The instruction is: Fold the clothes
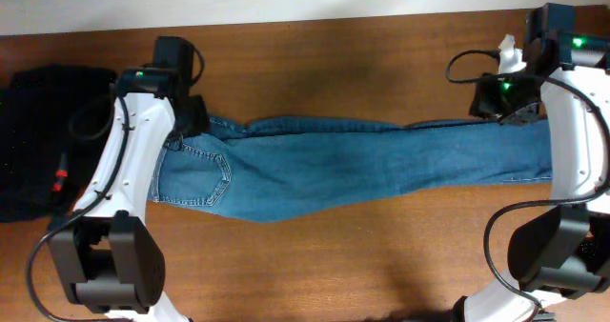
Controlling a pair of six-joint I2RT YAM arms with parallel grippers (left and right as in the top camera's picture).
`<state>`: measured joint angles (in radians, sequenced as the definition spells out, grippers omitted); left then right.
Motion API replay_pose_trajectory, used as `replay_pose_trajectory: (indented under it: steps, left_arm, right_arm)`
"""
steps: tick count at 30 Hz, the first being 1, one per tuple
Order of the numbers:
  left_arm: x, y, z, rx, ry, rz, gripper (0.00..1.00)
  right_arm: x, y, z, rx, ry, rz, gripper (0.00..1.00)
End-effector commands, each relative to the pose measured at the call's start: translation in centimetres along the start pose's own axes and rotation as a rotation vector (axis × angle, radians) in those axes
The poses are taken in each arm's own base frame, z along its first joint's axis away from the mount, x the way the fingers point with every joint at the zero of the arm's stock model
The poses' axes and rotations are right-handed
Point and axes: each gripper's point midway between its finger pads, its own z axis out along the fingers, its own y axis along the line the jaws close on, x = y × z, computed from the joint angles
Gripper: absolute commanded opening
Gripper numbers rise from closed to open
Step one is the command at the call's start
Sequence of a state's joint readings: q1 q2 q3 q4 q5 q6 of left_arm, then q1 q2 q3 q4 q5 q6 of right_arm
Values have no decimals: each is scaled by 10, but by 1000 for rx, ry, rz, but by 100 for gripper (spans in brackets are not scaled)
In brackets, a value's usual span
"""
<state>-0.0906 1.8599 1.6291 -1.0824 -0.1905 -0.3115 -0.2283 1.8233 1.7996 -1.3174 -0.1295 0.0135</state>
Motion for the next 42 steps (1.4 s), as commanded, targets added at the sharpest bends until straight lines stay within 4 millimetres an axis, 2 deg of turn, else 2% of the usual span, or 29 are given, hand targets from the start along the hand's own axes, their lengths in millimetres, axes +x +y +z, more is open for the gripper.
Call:
replay_pose_trajectory:
  steps: [1, 4, 6, 11, 20, 23, 28, 32, 39, 42]
  left_arm:
    - [-2, 3, -3, 19, -12, 21, 18]
    - [-2, 6, 2, 13, -2, 20, 18]
    - [0, 6, 9, 8, 17, 27, 18]
    - [6, 6, 32, -16, 70, 33, 18]
    - [1, 0, 69, -22, 87, 42, 17]
    - [3, 3, 80, -30, 106, 36, 18]
    - [-5, 15, 94, -33, 93, 9, 17]
    - [-11, 22, 102, -33, 84, 37, 17]
    - [-16, 24, 132, -36, 76, 24, 18]
    - [-20, 22, 142, -33, 63, 22, 17]
  right_arm:
    - [3, -2, 19, 6, 34, 2, 17]
    - [6, -3, 33, 6, 61, 5, 7]
    - [10, -5, 42, 7, 86, 8, 4]
    - [22, -8, 68, 4, 148, -20, 4]
    - [16, -7, 100, -15, 94, -66, 4]
    - [17, 1, 110, -49, 77, -120, 4]
    - [12, 1, 128, -49, 25, -137, 4]
    - [13, -11, 141, -11, 3, -129, 4]
    - [21, -30, 162, 13, 37, -94, 4]
    - [26, -47, 173, 61, 66, -73, 4]
